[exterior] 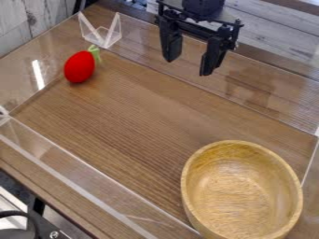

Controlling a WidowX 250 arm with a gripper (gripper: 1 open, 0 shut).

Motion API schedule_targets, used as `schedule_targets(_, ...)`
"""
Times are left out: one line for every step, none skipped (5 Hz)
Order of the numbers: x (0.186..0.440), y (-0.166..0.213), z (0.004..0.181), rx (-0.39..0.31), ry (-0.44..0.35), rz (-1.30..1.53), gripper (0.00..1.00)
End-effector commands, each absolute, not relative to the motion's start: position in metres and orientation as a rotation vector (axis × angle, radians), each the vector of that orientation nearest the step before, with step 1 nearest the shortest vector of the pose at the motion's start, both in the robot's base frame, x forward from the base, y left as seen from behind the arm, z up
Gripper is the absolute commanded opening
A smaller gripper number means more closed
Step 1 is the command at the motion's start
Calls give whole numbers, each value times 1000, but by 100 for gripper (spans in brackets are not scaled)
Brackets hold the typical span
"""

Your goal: Move the red object to the right side of the table

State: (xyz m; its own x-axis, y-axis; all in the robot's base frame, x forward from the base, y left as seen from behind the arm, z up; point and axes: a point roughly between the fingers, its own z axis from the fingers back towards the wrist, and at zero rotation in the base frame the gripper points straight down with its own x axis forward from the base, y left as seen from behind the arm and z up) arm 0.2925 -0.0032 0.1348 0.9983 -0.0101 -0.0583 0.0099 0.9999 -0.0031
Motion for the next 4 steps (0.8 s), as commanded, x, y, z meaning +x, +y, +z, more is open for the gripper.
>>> schedule_targets(290,3,124,-5,81,-7,100)
schedule_targets(285,41,121,-7,57,17,100)
schedule_targets(281,88,119,-6,35,39,100)
schedule_targets(276,133,118,-4,5,53,100)
